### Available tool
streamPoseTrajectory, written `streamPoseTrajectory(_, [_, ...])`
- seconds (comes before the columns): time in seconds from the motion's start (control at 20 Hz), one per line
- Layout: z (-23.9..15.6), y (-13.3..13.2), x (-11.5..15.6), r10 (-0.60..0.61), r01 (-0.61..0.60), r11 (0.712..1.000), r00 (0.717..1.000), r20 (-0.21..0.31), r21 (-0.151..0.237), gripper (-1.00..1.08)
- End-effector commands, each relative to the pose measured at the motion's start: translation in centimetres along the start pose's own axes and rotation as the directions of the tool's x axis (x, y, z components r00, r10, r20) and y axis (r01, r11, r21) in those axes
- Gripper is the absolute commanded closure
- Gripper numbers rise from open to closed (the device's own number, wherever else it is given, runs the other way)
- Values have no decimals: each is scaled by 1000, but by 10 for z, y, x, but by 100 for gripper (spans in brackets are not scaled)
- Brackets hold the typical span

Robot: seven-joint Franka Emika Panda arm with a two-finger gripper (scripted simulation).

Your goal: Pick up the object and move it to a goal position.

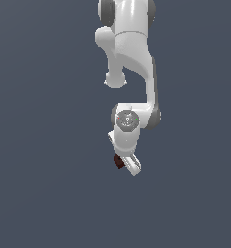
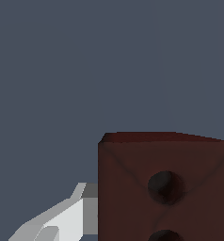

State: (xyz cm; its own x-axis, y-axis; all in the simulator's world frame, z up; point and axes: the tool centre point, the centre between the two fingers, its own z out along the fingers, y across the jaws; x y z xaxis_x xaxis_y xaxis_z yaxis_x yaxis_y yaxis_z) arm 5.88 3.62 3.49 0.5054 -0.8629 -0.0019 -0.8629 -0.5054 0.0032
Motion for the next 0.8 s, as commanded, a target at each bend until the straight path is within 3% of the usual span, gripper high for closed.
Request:
streamPoseTrajectory(0.0, [-11,2,5,1,-1,1000,1000,-2,3,108])
streamPoseTrajectory(0.3, [-52,16,23,1,-1,1000,1000,0,3,108])
streamPoseTrajectory(0.75, [-147,45,64,2,-2,1000,1000,0,4,108])
